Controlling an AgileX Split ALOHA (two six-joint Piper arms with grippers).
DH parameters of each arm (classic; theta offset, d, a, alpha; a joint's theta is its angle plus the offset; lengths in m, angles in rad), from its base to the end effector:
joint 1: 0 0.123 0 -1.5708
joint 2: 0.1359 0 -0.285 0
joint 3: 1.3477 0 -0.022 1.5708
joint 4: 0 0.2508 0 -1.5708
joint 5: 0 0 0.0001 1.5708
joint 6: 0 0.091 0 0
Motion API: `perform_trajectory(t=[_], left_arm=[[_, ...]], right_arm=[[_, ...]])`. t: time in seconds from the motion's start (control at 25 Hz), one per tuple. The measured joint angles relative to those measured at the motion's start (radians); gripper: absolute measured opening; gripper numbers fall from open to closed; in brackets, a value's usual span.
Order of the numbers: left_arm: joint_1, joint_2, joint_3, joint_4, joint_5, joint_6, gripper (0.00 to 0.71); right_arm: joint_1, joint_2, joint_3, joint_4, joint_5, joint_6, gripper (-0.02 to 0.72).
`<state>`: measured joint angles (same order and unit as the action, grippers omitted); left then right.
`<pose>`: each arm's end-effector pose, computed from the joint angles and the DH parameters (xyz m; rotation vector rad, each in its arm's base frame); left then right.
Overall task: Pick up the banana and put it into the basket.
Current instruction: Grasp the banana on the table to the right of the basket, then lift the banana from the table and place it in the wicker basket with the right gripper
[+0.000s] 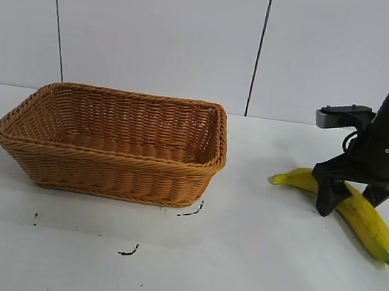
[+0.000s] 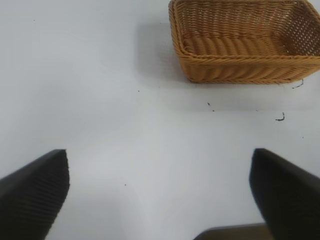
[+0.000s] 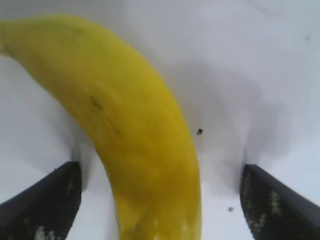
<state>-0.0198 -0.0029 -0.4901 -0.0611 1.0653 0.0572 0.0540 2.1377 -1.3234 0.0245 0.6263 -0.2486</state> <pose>-0.0045 -0.0048 0.2743 0.0818 2.0531 -0.0501 0.4051 0.0232 0.1013 -0.4142 2.8941 -0.0070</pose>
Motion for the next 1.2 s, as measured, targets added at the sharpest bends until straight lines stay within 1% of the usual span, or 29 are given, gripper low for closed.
perform_trajectory(t=[0.08, 0.2, 0.24, 0.32, 0.44, 0.52, 0.56, 0.68, 0.96, 1.08, 1.2], left_arm=[[0.0, 0.0, 0.0, 0.0, 0.0, 0.0, 0.695], [0.0, 0.0, 0.0, 0.0, 0.0, 0.0, 0.695], [0.0, 0.0, 0.0, 0.0, 0.0, 0.0, 0.695], [0.0, 0.0, 0.0, 0.0, 0.0, 0.0, 0.695], [0.0, 0.0, 0.0, 0.0, 0.0, 0.0, 0.695], [0.0, 0.0, 0.0, 0.0, 0.0, 0.0, 0.695], [0.0, 0.0, 0.0, 0.0, 0.0, 0.0, 0.695], [0.0, 0.0, 0.0, 0.0, 0.0, 0.0, 0.695], [0.0, 0.0, 0.0, 0.0, 0.0, 0.0, 0.695], [0.0, 0.0, 0.0, 0.0, 0.0, 0.0, 0.695], [0.0, 0.0, 0.0, 0.0, 0.0, 0.0, 0.695]], right_arm=[[0.0, 0.0, -0.015, -0.004, 0.026, 0.0, 0.318], [0.0, -0.019, -0.065, -0.004, 0.105, 0.0, 0.318], [0.0, -0.028, -0.088, -0.004, 0.147, 0.0, 0.318], [0.0, -0.05, -0.164, 0.003, 0.258, 0.001, 0.318], [0.0, -0.065, -0.305, 0.035, 0.432, 0.001, 0.318], [0.0, -0.066, -0.39, 0.051, 0.509, 0.001, 0.318], [0.0, -0.067, -0.43, 0.055, 0.536, 0.001, 0.318], [0.0, -0.067, -0.525, 0.057, 0.574, 0.001, 0.318], [0.019, -0.054, -0.69, 0.055, 0.589, -0.05, 0.318], [0.071, -0.022, -0.763, 0.05, 0.591, -0.085, 0.318], [0.156, 0.029, -0.841, 0.049, 0.591, -0.138, 0.318]])
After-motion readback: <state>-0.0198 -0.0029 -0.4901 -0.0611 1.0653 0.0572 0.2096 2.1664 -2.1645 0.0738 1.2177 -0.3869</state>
